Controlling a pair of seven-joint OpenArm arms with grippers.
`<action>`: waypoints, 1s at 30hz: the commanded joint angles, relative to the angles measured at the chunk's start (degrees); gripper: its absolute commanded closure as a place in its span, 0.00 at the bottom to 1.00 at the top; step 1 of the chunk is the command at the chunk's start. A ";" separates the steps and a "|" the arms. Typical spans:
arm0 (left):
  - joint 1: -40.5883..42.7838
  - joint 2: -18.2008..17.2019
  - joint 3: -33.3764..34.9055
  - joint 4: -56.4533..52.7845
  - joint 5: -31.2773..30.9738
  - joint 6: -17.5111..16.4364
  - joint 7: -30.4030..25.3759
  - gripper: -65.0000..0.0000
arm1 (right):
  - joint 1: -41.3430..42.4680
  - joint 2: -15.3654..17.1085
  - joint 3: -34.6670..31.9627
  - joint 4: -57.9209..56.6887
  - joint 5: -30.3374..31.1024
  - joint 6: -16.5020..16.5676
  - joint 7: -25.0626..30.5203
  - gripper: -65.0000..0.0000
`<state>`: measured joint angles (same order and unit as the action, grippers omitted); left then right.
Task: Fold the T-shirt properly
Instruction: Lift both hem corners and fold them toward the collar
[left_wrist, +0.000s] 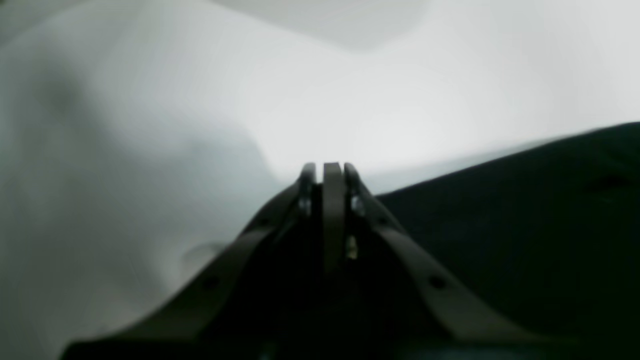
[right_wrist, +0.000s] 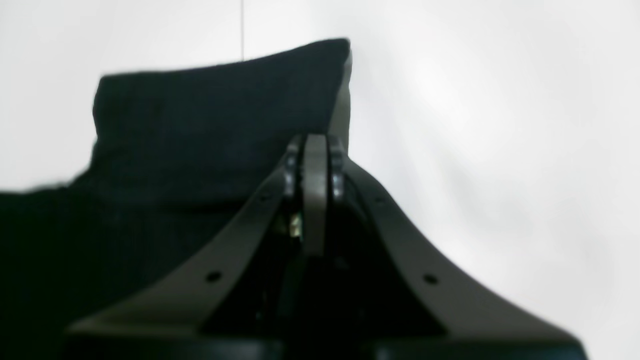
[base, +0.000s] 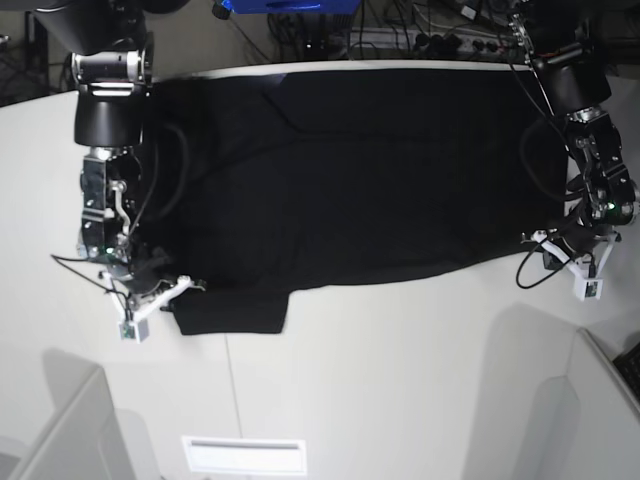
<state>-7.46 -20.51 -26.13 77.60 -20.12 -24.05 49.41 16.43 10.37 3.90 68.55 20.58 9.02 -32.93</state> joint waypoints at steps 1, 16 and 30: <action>-0.58 -1.51 -0.38 1.47 -2.43 -0.08 -0.75 1.00 | 1.11 0.66 0.27 2.08 0.56 0.26 1.24 1.00; 6.19 -1.33 -0.64 15.54 -9.20 0.01 6.02 1.00 | -5.13 -0.39 8.45 11.58 0.65 0.61 -3.42 1.00; 15.33 -0.19 -6.62 24.42 -9.20 -0.08 7.43 1.00 | -11.46 -0.39 8.71 22.30 0.65 0.61 -6.94 1.00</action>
<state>8.47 -19.77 -32.25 100.99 -28.82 -24.05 57.89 3.73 9.34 12.38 89.82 20.75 9.47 -41.06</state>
